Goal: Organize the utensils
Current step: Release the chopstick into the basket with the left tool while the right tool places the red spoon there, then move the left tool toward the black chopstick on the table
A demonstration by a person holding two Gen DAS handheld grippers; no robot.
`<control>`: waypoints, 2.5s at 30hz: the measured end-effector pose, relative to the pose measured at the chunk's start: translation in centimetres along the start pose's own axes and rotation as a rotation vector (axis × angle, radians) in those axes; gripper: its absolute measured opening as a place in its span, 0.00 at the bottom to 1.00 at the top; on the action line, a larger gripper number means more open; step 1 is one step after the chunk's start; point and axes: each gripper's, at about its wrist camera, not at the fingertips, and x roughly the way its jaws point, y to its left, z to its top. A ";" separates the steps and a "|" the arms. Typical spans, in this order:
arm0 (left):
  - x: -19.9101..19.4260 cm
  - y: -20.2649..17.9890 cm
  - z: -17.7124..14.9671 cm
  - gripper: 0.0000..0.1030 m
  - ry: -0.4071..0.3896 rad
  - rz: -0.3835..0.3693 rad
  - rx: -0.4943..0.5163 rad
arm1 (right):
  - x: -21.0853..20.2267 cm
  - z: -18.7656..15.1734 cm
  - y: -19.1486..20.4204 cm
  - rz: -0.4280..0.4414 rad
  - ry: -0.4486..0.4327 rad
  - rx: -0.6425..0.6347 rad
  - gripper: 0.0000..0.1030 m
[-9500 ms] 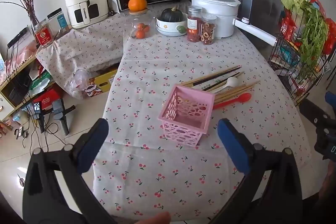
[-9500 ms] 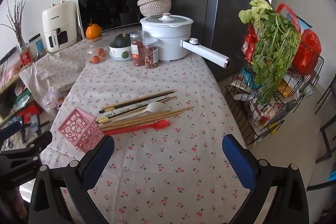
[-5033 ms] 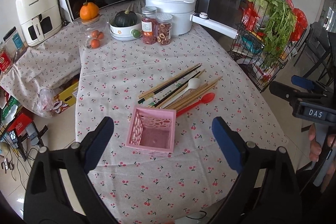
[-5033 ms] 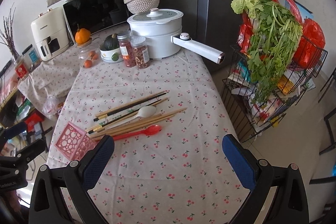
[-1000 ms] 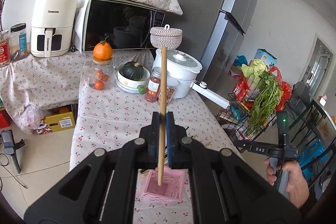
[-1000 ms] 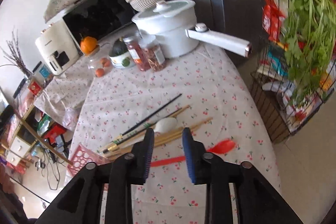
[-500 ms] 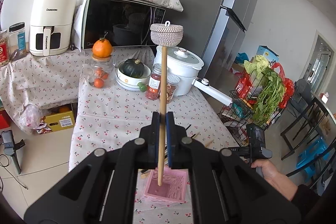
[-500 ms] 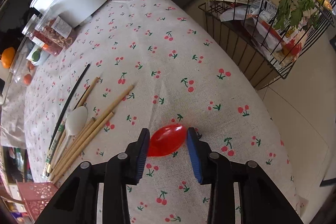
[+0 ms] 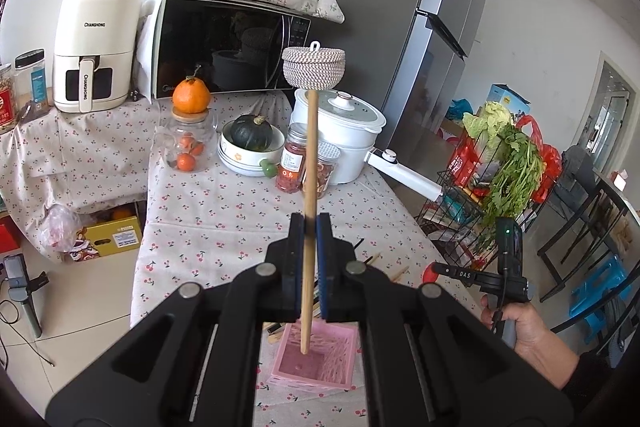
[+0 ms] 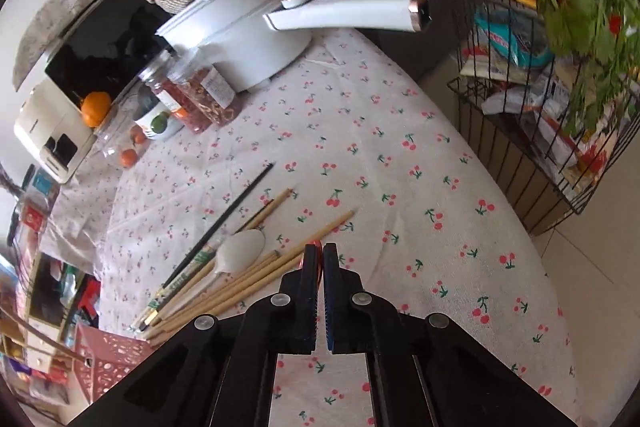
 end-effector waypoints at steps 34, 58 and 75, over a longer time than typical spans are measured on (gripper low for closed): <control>2.7 0.5 -2.1 0.29 0.091 0.049 0.062 | -7.6 -3.8 20.6 0.149 -0.363 -0.476 0.03; 0.0 -3.9 -2.2 0.65 0.161 0.045 0.142 | -10.5 0.4 10.2 0.192 -0.246 -0.170 0.51; 19.0 -16.8 -7.8 0.23 0.583 0.006 0.257 | -7.6 1.1 -6.9 -0.035 0.059 0.109 0.55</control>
